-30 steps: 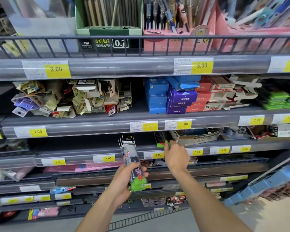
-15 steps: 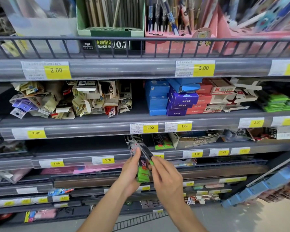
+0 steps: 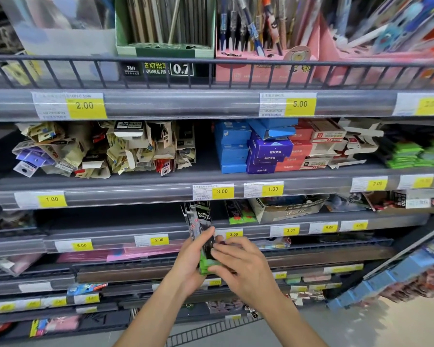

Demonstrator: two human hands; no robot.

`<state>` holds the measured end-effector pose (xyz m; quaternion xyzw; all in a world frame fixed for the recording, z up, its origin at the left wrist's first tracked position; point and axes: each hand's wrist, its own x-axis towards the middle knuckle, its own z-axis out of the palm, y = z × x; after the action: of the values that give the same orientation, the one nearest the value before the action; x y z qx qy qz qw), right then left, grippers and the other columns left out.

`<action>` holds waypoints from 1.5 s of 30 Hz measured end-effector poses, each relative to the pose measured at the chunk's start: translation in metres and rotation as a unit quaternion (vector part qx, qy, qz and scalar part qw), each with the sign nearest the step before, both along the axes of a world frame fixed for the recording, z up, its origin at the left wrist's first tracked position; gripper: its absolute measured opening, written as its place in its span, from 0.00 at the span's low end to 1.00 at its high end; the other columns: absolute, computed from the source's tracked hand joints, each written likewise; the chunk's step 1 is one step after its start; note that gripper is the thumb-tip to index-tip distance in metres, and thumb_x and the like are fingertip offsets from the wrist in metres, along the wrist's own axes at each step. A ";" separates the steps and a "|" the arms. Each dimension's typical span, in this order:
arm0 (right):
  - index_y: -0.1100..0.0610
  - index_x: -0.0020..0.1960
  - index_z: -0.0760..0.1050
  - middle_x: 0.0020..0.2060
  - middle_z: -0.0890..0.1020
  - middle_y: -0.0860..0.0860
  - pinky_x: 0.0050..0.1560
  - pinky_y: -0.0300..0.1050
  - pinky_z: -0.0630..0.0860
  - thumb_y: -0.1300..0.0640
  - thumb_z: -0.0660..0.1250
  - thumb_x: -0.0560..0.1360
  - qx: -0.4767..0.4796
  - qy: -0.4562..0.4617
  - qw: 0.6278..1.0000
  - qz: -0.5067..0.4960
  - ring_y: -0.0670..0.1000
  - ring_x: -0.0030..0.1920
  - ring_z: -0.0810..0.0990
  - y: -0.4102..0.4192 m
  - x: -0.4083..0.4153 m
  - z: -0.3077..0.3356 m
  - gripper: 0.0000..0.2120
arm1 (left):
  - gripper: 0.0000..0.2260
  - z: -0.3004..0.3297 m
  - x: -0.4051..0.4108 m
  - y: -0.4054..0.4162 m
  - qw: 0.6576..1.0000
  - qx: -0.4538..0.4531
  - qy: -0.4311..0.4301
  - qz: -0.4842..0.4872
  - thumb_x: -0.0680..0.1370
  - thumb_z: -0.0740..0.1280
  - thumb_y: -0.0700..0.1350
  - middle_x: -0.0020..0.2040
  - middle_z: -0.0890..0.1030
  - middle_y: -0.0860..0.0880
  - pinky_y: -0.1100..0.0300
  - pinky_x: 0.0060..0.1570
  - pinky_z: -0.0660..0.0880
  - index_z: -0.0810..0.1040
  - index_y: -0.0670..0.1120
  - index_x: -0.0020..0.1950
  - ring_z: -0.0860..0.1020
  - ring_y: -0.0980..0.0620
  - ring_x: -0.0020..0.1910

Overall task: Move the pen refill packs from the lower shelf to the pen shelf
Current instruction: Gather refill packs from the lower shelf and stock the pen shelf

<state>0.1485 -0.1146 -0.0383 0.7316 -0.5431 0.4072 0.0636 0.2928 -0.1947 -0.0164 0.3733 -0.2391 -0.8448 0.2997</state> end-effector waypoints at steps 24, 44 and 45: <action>0.54 0.52 0.82 0.47 0.84 0.51 0.34 0.46 0.75 0.50 0.60 0.84 0.244 0.031 0.911 -0.331 0.58 0.41 0.85 -0.073 -0.029 0.000 0.13 | 0.33 -0.031 0.060 0.005 0.996 -0.012 -0.062 0.067 0.68 0.83 0.53 0.50 0.86 0.43 0.52 0.43 0.78 0.80 0.42 0.69 0.82 0.47 0.43; 0.57 0.51 0.86 0.42 0.85 0.48 0.22 0.37 0.74 0.55 0.71 0.79 -0.065 0.055 0.981 -0.174 0.43 0.28 0.77 0.007 0.039 0.002 0.07 | 0.32 -0.013 0.009 -0.006 0.996 0.024 -0.005 0.087 0.74 0.70 0.65 0.52 0.87 0.39 0.48 0.47 0.85 0.81 0.39 0.65 0.87 0.41 0.49; 0.58 0.52 0.86 0.43 0.85 0.48 0.22 0.39 0.74 0.55 0.71 0.79 -0.060 0.059 0.982 -0.171 0.44 0.28 0.78 0.008 0.039 0.003 0.07 | 0.34 -0.014 0.010 -0.006 0.996 0.024 -0.001 0.085 0.74 0.70 0.66 0.51 0.86 0.39 0.47 0.48 0.85 0.81 0.39 0.66 0.86 0.42 0.49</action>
<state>0.1871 -0.1071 -0.0358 0.6458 -0.6298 0.3784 0.2077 0.3025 -0.2002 -0.0300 0.3999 -0.1862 -0.8215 0.3613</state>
